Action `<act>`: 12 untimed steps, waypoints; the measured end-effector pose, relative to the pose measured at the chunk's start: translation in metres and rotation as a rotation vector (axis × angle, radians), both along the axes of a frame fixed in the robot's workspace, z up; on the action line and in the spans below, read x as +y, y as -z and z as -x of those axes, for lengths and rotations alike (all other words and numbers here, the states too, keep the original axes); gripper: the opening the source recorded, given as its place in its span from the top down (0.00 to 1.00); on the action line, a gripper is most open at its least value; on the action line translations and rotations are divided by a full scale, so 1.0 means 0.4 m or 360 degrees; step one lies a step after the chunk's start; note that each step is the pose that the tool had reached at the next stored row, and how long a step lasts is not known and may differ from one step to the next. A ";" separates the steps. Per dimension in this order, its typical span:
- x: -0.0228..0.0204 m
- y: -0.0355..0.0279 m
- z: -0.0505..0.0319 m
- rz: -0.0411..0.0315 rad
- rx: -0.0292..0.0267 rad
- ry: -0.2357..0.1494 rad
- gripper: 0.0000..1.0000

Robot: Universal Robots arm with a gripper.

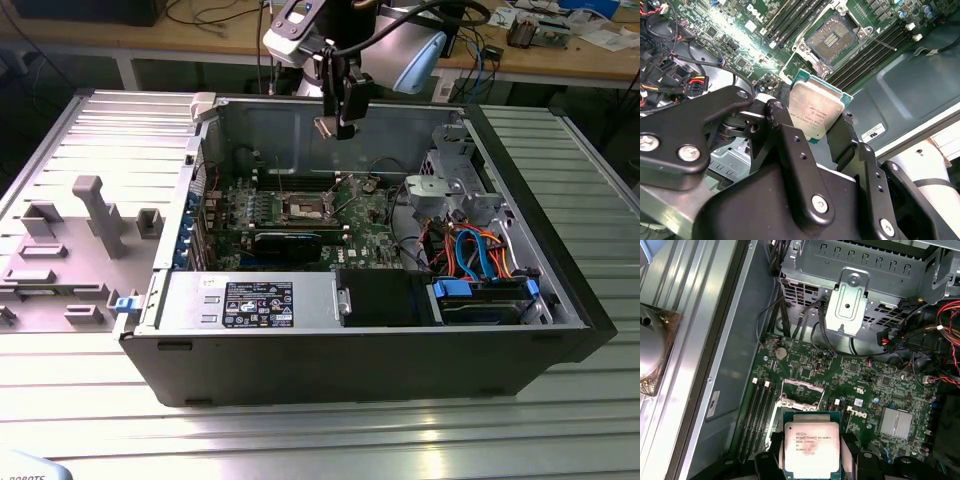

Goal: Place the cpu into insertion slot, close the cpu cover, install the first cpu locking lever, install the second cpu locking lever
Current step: 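Place the cpu into insertion slot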

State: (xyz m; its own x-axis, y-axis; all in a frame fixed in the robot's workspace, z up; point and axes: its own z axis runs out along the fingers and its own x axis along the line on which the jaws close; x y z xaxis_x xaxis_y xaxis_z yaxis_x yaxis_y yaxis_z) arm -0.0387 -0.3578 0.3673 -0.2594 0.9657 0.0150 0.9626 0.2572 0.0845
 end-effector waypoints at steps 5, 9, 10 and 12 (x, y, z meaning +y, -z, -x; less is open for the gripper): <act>0.000 0.000 0.000 0.0000 0.00001 0.0002 0.46; 0.000 0.000 0.000 0.0000 -0.00001 0.0004 0.46; 0.000 0.000 0.000 0.0000 0.00000 0.0004 0.46; 0.000 0.000 0.000 0.0000 0.00000 0.0006 0.46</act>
State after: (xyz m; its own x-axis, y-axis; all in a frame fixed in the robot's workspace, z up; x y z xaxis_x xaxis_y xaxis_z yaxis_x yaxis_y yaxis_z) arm -0.0388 -0.3578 0.3673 -0.2558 0.9666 0.0151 0.9636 0.2537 0.0845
